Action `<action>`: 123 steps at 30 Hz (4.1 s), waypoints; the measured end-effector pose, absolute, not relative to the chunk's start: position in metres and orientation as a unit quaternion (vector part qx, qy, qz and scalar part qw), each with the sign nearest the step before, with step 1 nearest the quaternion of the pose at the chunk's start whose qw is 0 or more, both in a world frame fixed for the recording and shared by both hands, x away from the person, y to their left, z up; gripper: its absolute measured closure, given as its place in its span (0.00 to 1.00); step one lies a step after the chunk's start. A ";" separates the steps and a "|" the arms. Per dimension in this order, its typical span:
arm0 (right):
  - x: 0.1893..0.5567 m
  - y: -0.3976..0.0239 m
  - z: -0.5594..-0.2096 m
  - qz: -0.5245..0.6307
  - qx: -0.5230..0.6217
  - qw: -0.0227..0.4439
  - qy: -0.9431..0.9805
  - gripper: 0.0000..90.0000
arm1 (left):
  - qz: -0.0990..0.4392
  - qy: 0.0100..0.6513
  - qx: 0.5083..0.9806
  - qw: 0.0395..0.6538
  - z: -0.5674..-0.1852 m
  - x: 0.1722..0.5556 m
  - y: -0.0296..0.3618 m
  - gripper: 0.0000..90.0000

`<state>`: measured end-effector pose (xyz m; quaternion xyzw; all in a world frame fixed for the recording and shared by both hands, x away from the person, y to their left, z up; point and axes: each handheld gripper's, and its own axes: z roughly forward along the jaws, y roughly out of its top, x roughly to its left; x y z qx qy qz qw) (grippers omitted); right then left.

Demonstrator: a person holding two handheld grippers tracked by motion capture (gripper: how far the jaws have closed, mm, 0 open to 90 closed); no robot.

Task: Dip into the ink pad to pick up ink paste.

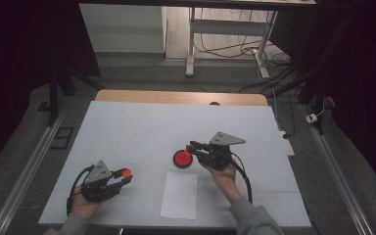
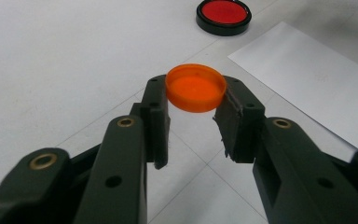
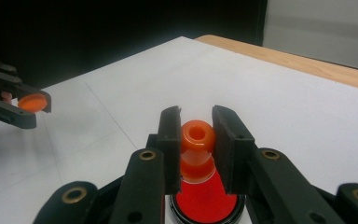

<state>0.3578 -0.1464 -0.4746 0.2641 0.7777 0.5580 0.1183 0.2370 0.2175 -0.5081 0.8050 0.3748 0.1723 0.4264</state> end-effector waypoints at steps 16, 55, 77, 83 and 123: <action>0.368 -0.132 -0.486 0.530 0.261 0.122 0.798 0.81 | 0.172 0.374 0.807 0.424 -0.509 0.238 0.216 0.72; 0.384 -0.115 -0.512 0.484 0.264 0.130 0.824 0.81 | 0.172 0.374 0.808 0.422 -0.510 0.238 0.219 0.72; 0.382 -0.113 -0.517 0.463 0.258 0.136 0.837 0.81 | 0.172 0.374 0.809 0.420 -0.511 0.238 0.219 0.72; 0.382 -0.113 -0.521 0.457 0.257 0.139 0.840 0.81 | 0.171 0.374 0.809 0.421 -0.511 0.238 0.220 0.72; 0.373 -0.112 -0.528 0.459 0.250 0.173 0.834 0.81 | 0.174 0.376 0.808 0.419 -0.511 0.237 0.220 0.72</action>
